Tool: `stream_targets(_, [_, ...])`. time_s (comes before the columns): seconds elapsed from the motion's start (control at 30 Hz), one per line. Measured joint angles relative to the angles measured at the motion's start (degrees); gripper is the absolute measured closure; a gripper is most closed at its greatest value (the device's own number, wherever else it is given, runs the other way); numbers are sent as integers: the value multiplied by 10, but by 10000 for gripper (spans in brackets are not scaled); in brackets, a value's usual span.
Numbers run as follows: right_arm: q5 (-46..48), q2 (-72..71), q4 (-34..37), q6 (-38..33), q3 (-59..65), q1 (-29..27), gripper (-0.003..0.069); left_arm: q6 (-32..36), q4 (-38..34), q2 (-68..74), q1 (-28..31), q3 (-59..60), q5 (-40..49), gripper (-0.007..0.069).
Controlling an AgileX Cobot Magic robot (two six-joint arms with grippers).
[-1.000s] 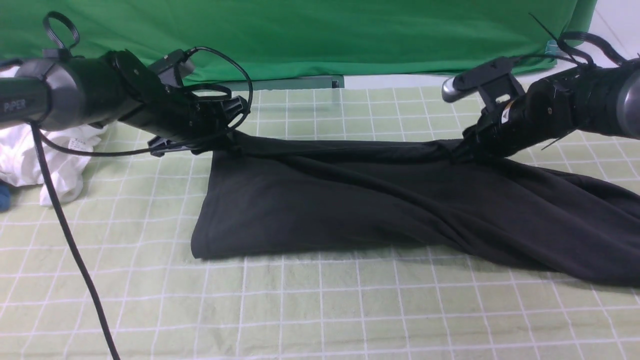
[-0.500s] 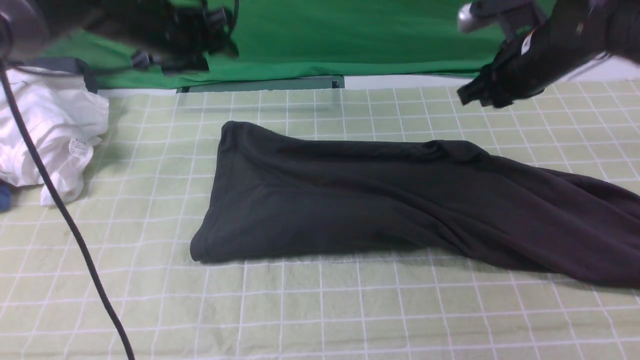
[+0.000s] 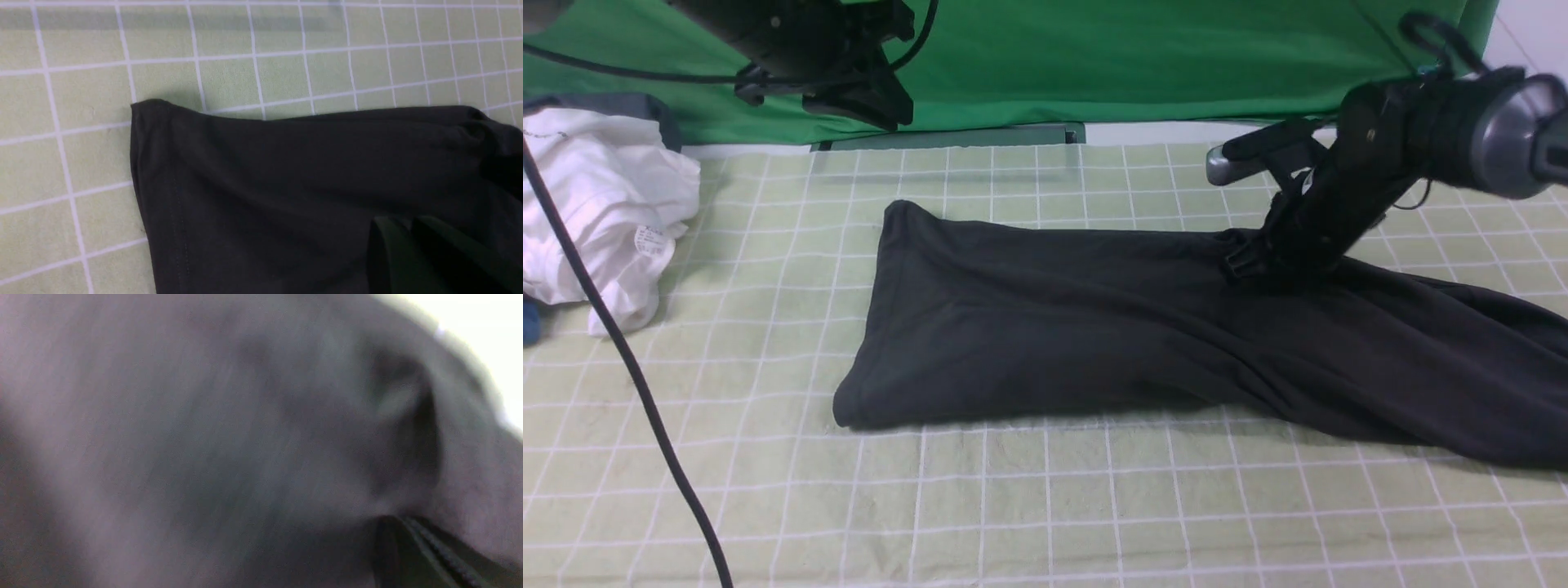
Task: Fold a long-sleeved shirt over a green coffee tablecloth.
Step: 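Fold the black garment in half by bringing its near edge over to the far edge, then pull the folded dark garment lengthwise by its ends to straighten it flat on the table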
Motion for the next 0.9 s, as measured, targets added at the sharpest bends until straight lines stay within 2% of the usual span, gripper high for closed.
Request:
stream_targets(0.1, [-103,0,-61,32,-2,-4,663,0,3,0,0,0,8,613])
stream_targets(0.23, [-81,-19,-94,48,-23,-12,664,0,9,0,0,0,14,613])
stream_targets(0.4, [204,-131,-144,39,-55,-33,664,0,13,0,0,0,34,613])
stream_targets(0.43, [216,-136,-144,39,-55,-34,664,0,13,0,0,0,33,613])
stream_targets(0.47, [290,-167,-145,41,-55,-48,664,0,13,0,0,0,34,612])
stream_targets(0.5, [326,-197,-145,46,-43,-63,664,0,13,0,0,0,34,612])
stream_targets(0.53, [336,-214,-146,53,-31,-74,664,0,13,0,0,0,35,612])
stream_targets(0.73, [292,-280,-147,103,109,-161,644,0,19,0,0,0,39,612])
stream_targets(0.9, [209,-267,-123,113,193,-234,548,0,19,0,0,0,39,612])
